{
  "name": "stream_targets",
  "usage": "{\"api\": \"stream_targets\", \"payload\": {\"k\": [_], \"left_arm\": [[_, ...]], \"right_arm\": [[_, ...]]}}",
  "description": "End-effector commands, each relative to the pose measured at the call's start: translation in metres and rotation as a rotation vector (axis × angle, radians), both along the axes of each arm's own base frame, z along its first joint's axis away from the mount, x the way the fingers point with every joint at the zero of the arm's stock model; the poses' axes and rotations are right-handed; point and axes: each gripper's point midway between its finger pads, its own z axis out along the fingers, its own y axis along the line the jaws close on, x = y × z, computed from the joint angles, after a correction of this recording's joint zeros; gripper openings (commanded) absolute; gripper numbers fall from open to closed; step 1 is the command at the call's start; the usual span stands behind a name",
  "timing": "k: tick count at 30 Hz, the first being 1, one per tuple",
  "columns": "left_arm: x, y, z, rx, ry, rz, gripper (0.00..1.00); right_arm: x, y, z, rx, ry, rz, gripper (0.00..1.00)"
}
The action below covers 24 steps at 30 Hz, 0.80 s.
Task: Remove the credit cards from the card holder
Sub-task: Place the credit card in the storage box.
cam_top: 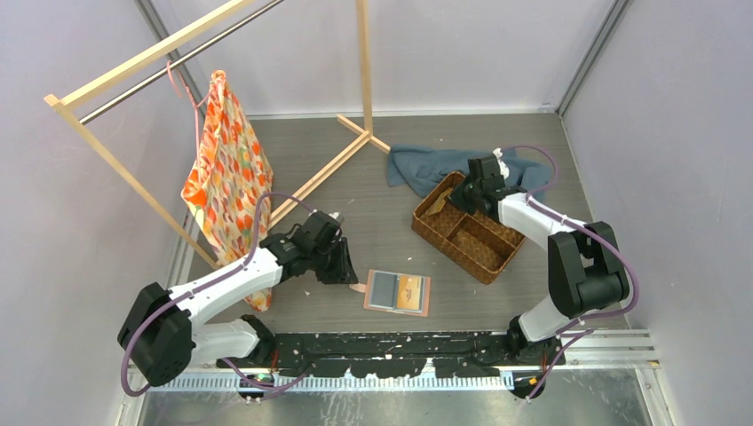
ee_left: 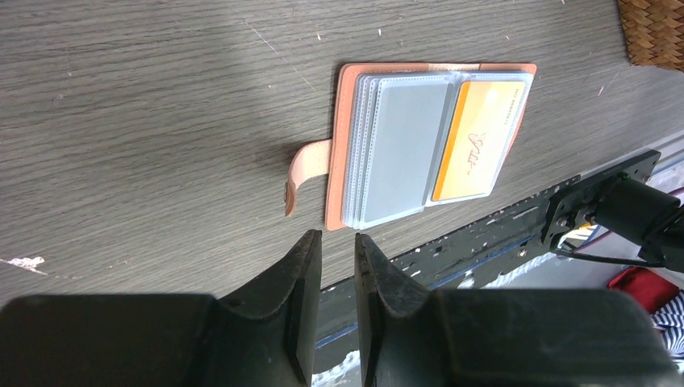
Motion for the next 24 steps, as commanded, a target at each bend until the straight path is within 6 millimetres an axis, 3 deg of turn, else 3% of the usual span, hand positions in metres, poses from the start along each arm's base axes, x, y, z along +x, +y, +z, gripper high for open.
{"api": "stream_targets", "payload": {"k": [1, 10, 14, 17, 20, 24], "left_arm": [[0.001, 0.004, 0.001, 0.008, -0.014, 0.01, 0.24], [0.002, 0.001, -0.002, 0.007, -0.008, 0.005, 0.24], [0.003, 0.001, -0.001, 0.008, -0.009, 0.004, 0.24], [0.003, 0.0, -0.003, 0.008, -0.007, 0.0, 0.25], [0.003, -0.001, -0.002, 0.009, -0.004, -0.004, 0.24], [0.005, -0.003, 0.001, -0.006, -0.015, -0.001, 0.25]], "right_arm": [[0.017, -0.001, 0.033, -0.017, -0.101, 0.017, 0.01], [0.003, 0.006, 0.044, -0.059, -0.083, 0.157, 0.01], [-0.008, 0.002, 0.051, -0.155, -0.062, 0.315, 0.0], [-0.013, 0.001, 0.068, -0.152, -0.078, 0.433, 0.01], [-0.021, 0.006, 0.087, -0.146, -0.124, 0.57, 0.01], [-0.034, 0.014, 0.093, -0.155, -0.095, 0.75, 0.01]]}}
